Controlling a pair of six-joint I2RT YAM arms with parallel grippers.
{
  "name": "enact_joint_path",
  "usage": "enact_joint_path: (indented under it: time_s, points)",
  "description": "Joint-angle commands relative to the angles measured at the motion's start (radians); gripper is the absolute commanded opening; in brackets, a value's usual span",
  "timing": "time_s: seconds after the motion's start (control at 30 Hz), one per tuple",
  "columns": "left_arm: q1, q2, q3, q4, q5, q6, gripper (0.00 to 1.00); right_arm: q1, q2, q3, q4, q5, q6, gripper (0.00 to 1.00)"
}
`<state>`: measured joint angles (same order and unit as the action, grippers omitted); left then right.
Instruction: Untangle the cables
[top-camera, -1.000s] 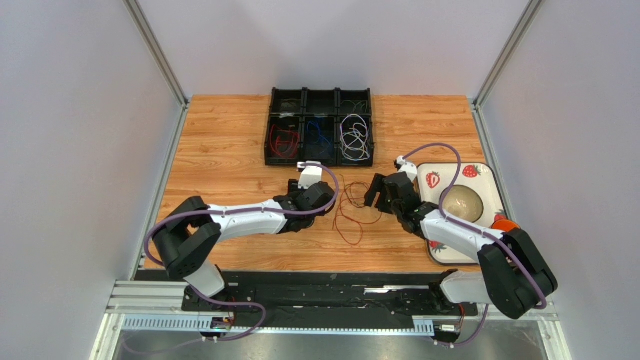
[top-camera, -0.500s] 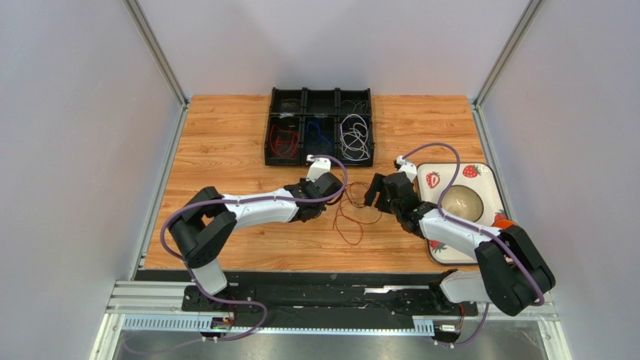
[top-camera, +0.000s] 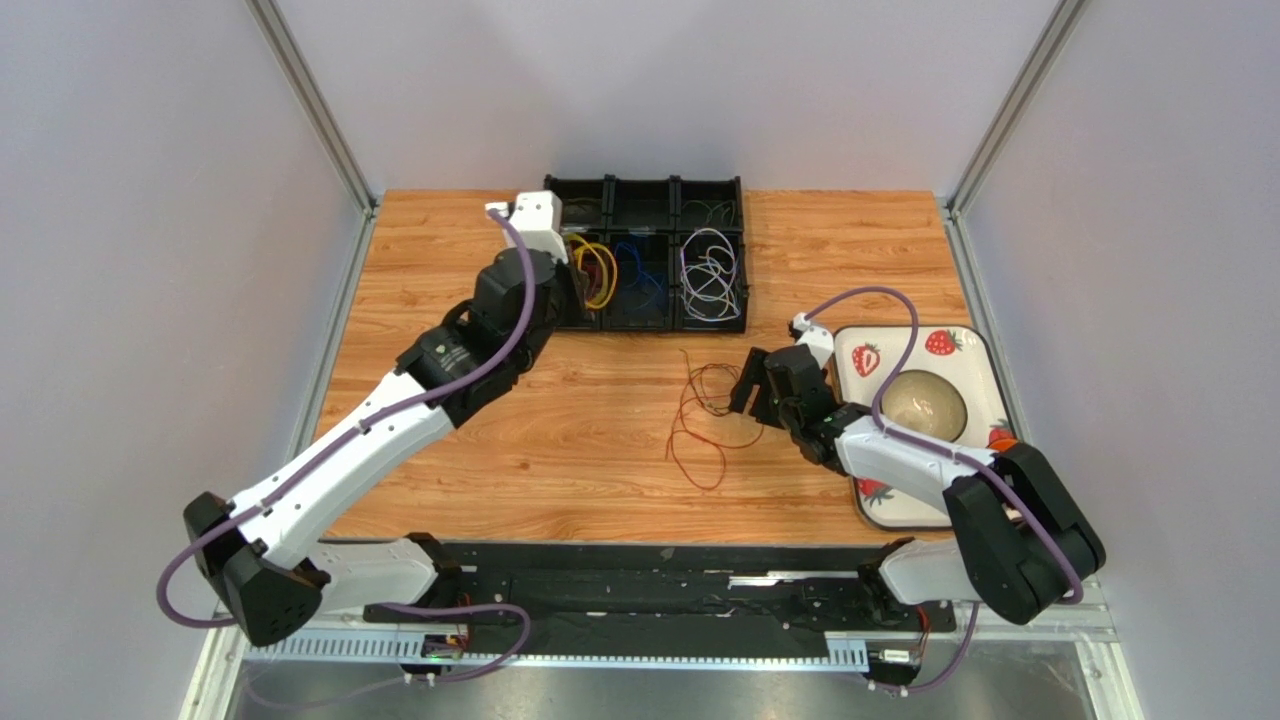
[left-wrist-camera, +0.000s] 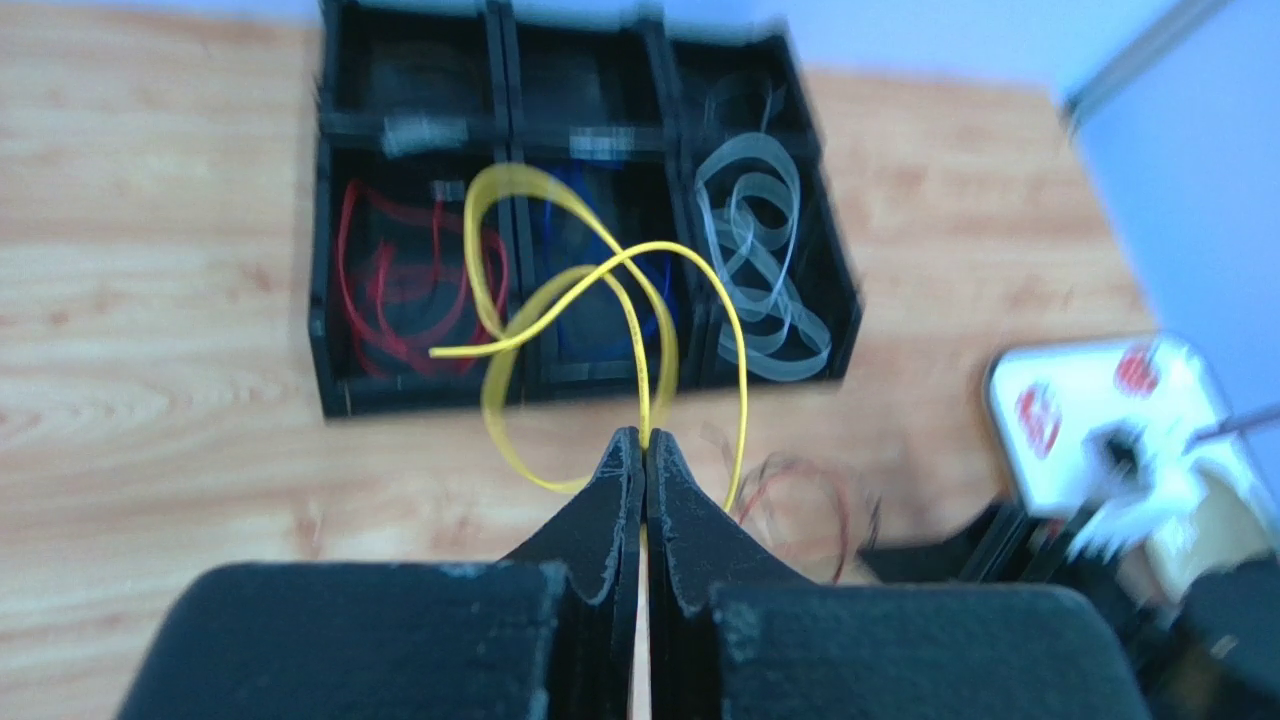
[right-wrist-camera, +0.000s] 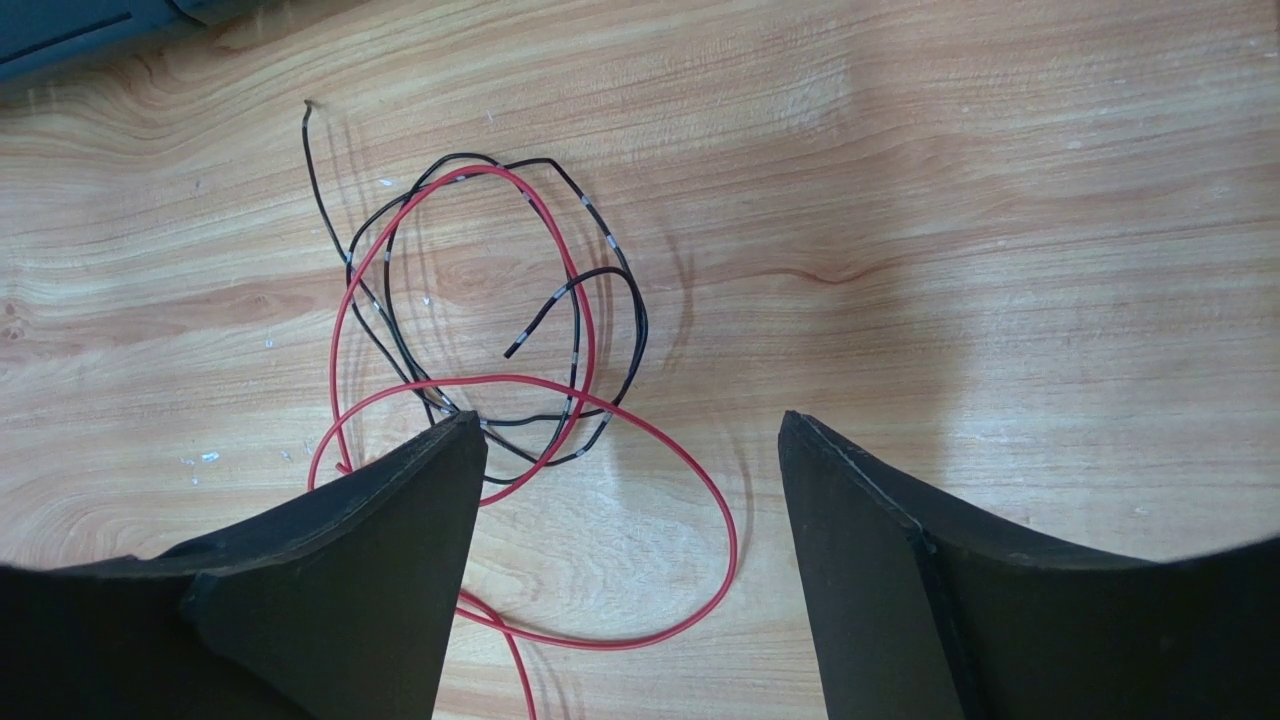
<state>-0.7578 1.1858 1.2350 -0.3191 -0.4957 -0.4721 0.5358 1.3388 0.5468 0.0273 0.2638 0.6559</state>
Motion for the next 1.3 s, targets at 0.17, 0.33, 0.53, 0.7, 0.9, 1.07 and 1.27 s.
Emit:
enact_joint_path:
  time_s: [0.17, 0.33, 0.53, 0.7, 0.9, 1.07, 1.27]
  points:
    - [0.04, 0.081, 0.064, -0.066, 0.183, 0.119, 0.0, 0.004, -0.02, 0.007, 0.051, 0.046, 0.03, 0.77]
    - [0.098, 0.158, 0.116, -0.069, 0.198, 0.115, 0.0, 0.003, -0.01, -0.001, 0.063, 0.071, 0.054, 0.78]
    - [0.15, 0.245, 0.204, -0.049, 0.212, 0.115, 0.0, 0.004, -0.009, -0.01, 0.062, 0.103, 0.079, 0.77]
    - [0.192, 0.333, 0.299, -0.058, 0.198, 0.113, 0.0, 0.004, 0.023, 0.018, 0.033, 0.098, 0.09, 0.77]
    - [0.258, 0.44, 0.342, -0.034, 0.192, 0.07, 0.0, 0.007, 0.098, 0.099, -0.046, 0.071, 0.061, 0.76]
    - [0.316, 0.561, 0.368, -0.017, 0.215, -0.019, 0.0, 0.007, 0.091, 0.082, -0.037, 0.058, 0.068, 0.75]
    - [0.396, 0.71, 0.437, 0.023, 0.293, -0.072, 0.0, 0.009, 0.079, 0.068, -0.003, 0.052, 0.067, 0.74]
